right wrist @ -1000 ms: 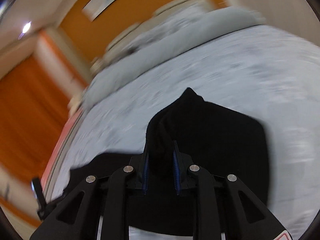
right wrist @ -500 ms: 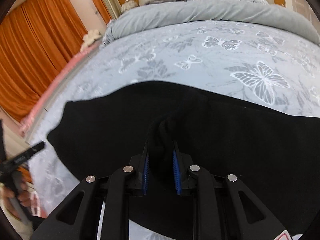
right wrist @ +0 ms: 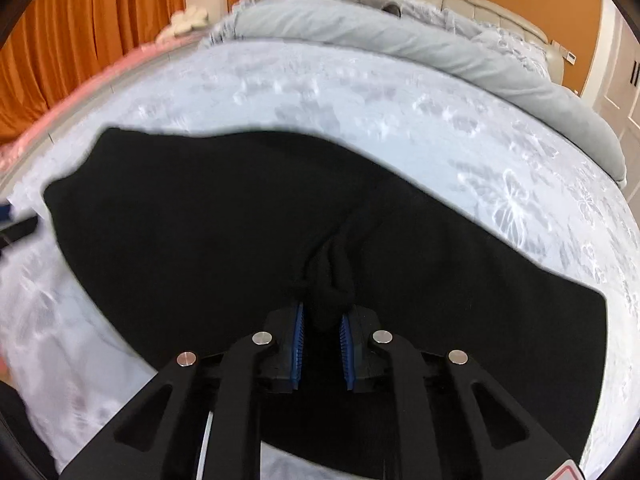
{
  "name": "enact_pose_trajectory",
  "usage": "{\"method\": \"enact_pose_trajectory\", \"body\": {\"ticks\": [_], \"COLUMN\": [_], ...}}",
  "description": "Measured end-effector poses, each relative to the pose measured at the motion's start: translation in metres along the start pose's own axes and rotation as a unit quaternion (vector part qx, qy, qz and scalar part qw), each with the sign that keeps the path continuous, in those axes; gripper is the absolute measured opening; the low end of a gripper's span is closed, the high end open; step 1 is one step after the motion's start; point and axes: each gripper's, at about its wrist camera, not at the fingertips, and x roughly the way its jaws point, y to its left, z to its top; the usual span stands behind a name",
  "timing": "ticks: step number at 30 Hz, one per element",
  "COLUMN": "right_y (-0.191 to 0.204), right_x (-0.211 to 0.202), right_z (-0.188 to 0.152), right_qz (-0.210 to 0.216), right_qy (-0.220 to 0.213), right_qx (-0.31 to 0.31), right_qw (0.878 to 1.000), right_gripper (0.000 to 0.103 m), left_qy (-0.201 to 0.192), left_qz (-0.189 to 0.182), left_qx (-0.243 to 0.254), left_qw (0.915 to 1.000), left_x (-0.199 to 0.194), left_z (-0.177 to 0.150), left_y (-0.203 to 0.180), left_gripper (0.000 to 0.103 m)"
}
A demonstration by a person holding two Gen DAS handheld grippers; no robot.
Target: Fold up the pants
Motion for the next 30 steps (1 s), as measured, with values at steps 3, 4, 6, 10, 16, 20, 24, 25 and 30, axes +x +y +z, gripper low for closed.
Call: {"method": "enact_pose_trajectory", "body": {"ticks": [3, 4, 6, 10, 16, 20, 24, 25, 30], "right_y": [0.014, 0.015, 0.020, 0.007, -0.108, -0.166, -0.178, -0.179, -0.195], "right_x": [-0.001, 0.014, 0.015, -0.036, -0.070, -0.042, -0.058, -0.073, -0.080], "right_z": [0.000, -0.005, -0.014, -0.002, -0.024, -0.069, -0.078, -0.077, -0.088], "right_qz": [0.003, 0.009, -0.001, 0.017, -0.103, -0.097, -0.072, -0.071, -0.086], "right_qy": [0.003, 0.039, 0.030, -0.009, 0.005, 0.092, 0.075, 0.052, 0.060], "right_qx": [-0.039, -0.046, -0.062, -0.052, 0.054, 0.097, 0.114, 0.114, 0.143], "right_qw": [0.999, 0.998, 0.998, 0.998, 0.993, 0.986, 0.988, 0.990, 0.984], "right_gripper": [0.025, 0.033, 0.033, 0.032, 0.032, 0.032, 0.031, 0.033, 0.043], "left_qy": [0.004, 0.006, 0.011, 0.015, 0.014, 0.017, 0.030, 0.035, 0.068], "left_qz": [-0.003, -0.003, -0.003, -0.010, -0.029, -0.051, -0.109, -0.126, -0.160], "left_qx": [0.005, 0.007, 0.014, 0.013, 0.029, 0.046, 0.050, 0.045, 0.014], "left_qw": [1.0000, 1.0000, 0.9998, 0.9998, 0.9991, 0.9975, 0.9923, 0.9904, 0.9847], "left_x": [0.003, 0.005, 0.009, 0.010, 0.008, 0.006, 0.008, 0.010, 0.036], "left_z": [0.000, 0.000, -0.001, 0.001, 0.001, 0.000, -0.002, -0.001, 0.005], "left_y": [-0.009, -0.012, -0.019, -0.028, -0.058, -0.089, -0.127, -0.135, -0.179], "left_gripper": [0.097, 0.097, 0.097, 0.097, 0.097, 0.097, 0.097, 0.097, 0.097]}}
